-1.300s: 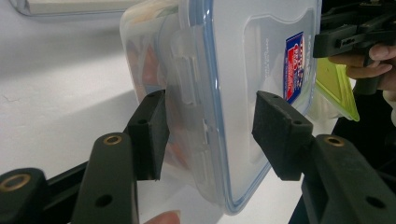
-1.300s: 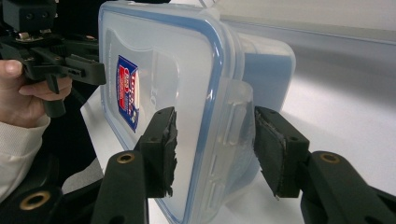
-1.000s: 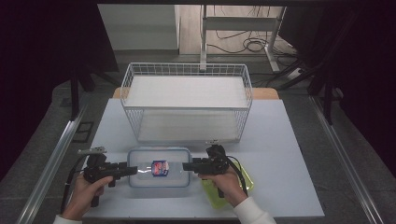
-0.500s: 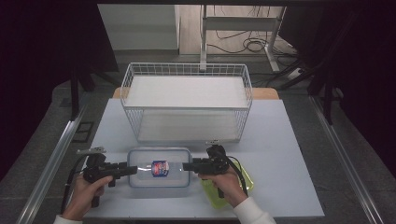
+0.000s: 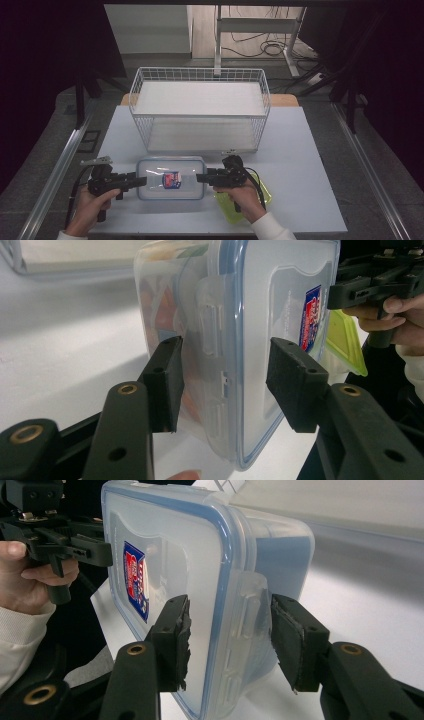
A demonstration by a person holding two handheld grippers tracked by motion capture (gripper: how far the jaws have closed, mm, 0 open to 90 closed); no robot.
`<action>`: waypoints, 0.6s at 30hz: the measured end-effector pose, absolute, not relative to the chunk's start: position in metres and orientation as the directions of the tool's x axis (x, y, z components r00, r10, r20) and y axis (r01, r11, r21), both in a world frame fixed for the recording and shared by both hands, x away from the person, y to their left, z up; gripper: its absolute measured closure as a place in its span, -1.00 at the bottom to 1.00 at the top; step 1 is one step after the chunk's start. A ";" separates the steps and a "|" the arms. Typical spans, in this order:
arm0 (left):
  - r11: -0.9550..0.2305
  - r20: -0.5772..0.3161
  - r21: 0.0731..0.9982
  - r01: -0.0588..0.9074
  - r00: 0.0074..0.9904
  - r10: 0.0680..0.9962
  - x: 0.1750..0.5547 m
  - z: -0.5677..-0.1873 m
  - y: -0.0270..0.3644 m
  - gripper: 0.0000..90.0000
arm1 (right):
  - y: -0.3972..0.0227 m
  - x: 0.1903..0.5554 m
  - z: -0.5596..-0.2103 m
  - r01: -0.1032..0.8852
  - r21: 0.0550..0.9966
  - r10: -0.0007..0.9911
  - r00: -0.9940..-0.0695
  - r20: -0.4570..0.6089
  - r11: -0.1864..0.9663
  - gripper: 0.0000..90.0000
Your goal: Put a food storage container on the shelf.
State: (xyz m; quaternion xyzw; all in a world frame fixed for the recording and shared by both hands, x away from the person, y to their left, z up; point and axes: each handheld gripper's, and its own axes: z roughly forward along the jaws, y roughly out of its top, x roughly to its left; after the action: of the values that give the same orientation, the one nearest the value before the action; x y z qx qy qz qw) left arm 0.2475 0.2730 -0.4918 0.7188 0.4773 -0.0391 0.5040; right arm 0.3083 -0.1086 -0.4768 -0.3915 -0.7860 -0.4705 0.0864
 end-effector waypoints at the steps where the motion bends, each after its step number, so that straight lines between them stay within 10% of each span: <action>1: -0.040 -0.533 0.691 0.721 0.546 0.646 0.247 -0.490 0.273 0.10 | -0.109 0.308 -0.475 0.695 0.674 0.533 -0.680 0.503 0.250 0.14; 18: -0.047 -0.494 0.736 0.676 0.583 0.645 0.245 -0.462 0.265 0.11 | -0.119 0.302 -0.444 0.636 0.735 0.529 -0.718 0.451 0.236 0.16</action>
State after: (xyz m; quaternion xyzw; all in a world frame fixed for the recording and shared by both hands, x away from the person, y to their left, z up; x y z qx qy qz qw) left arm 0.2454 0.2652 -0.4624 0.7235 0.4562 -0.0149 0.5179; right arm 0.3018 -0.1185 -0.4439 -0.3713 -0.7843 -0.4940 0.0539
